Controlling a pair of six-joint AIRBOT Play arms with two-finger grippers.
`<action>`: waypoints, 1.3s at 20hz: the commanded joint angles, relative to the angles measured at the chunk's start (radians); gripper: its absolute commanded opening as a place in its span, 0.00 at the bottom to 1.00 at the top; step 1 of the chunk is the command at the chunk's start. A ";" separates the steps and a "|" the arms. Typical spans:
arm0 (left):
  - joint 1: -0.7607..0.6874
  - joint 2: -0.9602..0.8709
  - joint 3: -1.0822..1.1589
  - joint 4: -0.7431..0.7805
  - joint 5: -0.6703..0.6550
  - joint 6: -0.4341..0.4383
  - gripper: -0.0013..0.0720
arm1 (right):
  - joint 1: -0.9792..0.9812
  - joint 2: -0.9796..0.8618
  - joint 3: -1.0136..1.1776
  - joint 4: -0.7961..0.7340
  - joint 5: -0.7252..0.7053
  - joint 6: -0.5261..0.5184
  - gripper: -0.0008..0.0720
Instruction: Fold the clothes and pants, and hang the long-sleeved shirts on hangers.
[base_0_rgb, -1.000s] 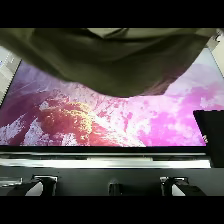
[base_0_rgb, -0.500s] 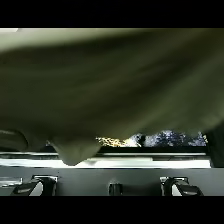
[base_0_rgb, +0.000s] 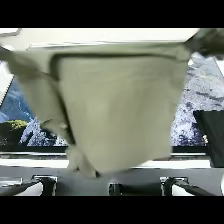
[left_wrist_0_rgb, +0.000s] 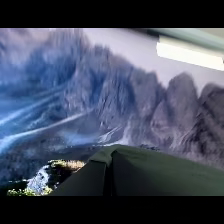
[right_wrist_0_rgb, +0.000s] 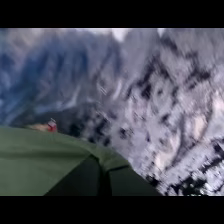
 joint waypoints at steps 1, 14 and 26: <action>-0.031 -0.352 -0.027 -0.026 0.184 0.089 0.04 | 0.000 -0.339 0.002 -0.011 -0.040 -0.067 0.05; -0.016 -0.698 0.341 -0.049 0.112 0.087 0.80 | -0.039 -0.634 0.004 -0.003 -0.313 -0.072 0.80; 0.173 -0.243 -0.291 -0.096 -0.357 0.204 0.75 | -0.362 -0.379 -0.127 0.156 0.217 -0.364 0.76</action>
